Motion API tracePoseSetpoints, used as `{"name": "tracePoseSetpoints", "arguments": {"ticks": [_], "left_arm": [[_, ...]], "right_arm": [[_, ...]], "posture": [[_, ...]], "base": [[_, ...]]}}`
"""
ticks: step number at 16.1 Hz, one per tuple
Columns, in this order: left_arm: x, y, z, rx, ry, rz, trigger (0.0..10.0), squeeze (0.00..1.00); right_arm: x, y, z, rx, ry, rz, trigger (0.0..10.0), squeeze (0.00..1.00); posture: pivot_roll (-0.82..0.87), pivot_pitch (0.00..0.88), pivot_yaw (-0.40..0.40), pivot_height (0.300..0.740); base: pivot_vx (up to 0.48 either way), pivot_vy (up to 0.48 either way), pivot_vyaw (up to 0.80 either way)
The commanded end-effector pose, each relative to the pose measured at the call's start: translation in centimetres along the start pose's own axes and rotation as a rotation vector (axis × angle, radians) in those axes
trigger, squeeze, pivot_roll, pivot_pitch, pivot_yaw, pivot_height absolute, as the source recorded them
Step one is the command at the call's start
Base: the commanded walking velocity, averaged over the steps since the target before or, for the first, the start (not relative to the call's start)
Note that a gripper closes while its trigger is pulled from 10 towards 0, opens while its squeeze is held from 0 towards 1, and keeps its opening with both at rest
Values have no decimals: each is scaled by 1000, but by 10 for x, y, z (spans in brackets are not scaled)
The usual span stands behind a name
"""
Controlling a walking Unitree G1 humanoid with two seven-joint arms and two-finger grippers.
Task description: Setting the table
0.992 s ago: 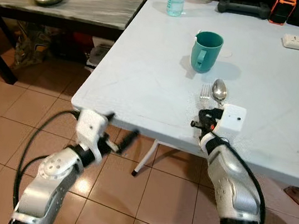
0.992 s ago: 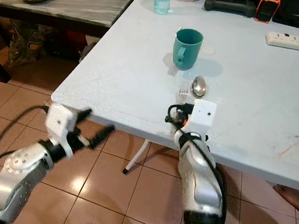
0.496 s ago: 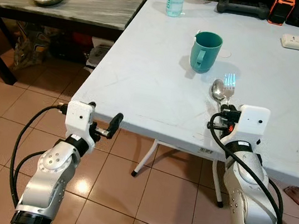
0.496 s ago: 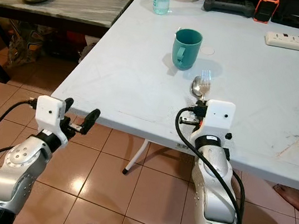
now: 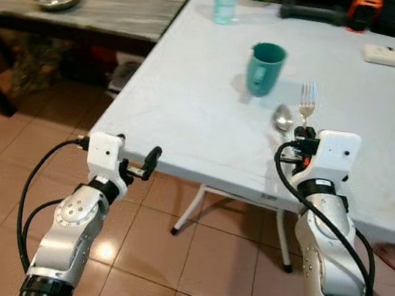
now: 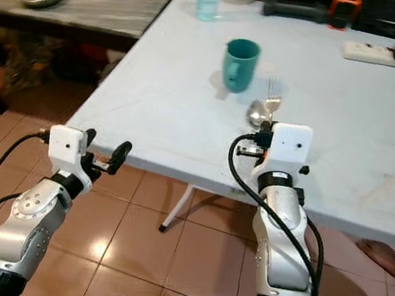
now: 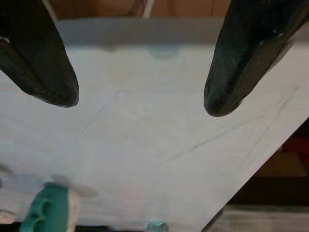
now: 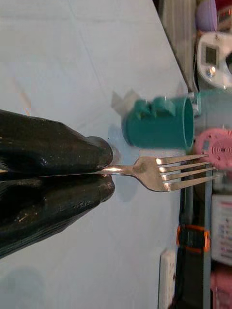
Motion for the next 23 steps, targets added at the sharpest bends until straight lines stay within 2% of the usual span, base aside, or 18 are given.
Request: {"name": "tracePoseSetpoints", "arguments": {"ticks": [1, 8, 19, 22, 23], "left_arm": [[-1, -2, -7, -8, 27, -4, 10000, 0], [2, -2, -2, -30, 8, -8, 10000, 0], [1, -4, 0, -28, -8, -17, 10000, 0], [1, -7, 2, -25, -14, -26, 10000, 0], [1, -7, 2, -22, -18, -29, 10000, 0]], "right_arm": [[0, 7, -3, 1, 8, 31, 10000, 0], [1, 11, -1, -19, 2, 50, 10000, 0], [1, 14, 5, -45, -49, 70, 10000, 0], [2, 14, 11, -67, -81, 69, 10000, 0], [2, 14, 17, -82, -118, 68, 10000, 0]], "posture": [[-19, 129, 75, 740], [-26, 128, 75, 740], [-29, 134, 84, 740], [-29, 135, 86, 740], [-30, 135, 87, 740]], "base": [[0, 0, -544], [0, 35, 0], [0, 363, 0], [0, 429, 0], [0, 0, 0]]}}
Point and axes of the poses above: a point about 5 cm out from each wrist's last joint towards the gripper, its own x axis pointing out of the wrist towards the gripper, its own y axis along the axis of the wrist's last joint, z = x × y, the point moved 3 cm from there along x, pointing out of the wrist towards the gripper, and after that the axes turned 6 degrees about -x, right-handed, at the moved point
